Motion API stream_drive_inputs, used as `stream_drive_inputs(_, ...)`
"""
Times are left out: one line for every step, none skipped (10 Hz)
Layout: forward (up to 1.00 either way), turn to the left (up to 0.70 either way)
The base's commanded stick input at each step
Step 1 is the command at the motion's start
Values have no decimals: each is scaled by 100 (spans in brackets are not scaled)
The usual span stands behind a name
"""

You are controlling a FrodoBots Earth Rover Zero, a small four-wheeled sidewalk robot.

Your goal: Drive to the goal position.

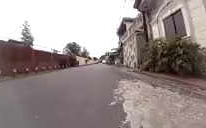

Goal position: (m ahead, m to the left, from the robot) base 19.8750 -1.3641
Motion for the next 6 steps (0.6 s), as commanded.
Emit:
stream_drive_inputs(70,0)
stream_drive_inputs(70,0)
stream_drive_inputs(70,0)
stream_drive_inputs(70,0)
stream_drive_inputs(70,0)
stream_drive_inputs(70,0)
